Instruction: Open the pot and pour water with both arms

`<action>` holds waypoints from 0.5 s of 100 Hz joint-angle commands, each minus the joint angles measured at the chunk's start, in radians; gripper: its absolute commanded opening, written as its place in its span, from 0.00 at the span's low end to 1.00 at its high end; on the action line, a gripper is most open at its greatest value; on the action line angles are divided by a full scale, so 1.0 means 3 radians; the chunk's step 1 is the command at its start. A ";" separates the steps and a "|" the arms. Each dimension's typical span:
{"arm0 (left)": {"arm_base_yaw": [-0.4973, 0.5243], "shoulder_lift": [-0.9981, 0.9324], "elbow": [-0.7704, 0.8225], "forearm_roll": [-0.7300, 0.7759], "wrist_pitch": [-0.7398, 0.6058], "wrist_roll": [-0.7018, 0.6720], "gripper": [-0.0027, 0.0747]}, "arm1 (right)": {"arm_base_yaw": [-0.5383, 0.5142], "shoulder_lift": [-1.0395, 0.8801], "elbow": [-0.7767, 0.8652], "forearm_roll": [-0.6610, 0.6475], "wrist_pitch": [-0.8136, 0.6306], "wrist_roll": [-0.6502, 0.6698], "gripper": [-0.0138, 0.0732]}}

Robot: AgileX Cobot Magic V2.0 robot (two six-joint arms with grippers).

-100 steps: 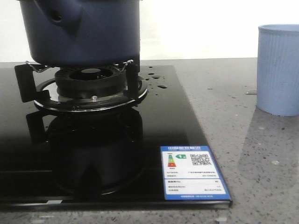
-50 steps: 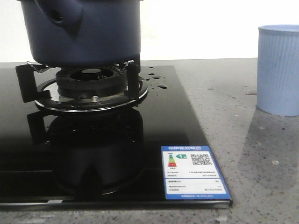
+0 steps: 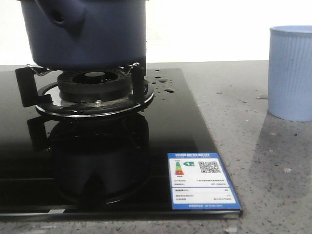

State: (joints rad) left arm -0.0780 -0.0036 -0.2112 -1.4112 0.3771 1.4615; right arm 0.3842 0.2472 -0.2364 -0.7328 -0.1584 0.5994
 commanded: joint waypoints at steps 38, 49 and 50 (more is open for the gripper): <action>0.0009 -0.0043 -0.0088 -0.0045 -0.0121 -0.0031 0.01 | 0.0007 0.0020 -0.0092 -0.0005 -0.0183 0.0012 0.07; 0.0009 -0.0043 -0.0088 0.0679 -0.0267 -0.0364 0.01 | 0.0007 0.0020 -0.0092 -0.0005 -0.0183 0.0012 0.07; 0.0009 -0.0043 -0.0088 0.0830 -0.0307 -0.0519 0.01 | 0.0007 0.0020 -0.0092 -0.0005 -0.0183 0.0012 0.07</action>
State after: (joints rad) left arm -0.0780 -0.0036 -0.2112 -1.3047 0.3485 1.4318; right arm 0.3842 0.2472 -0.2364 -0.7328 -0.1584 0.6010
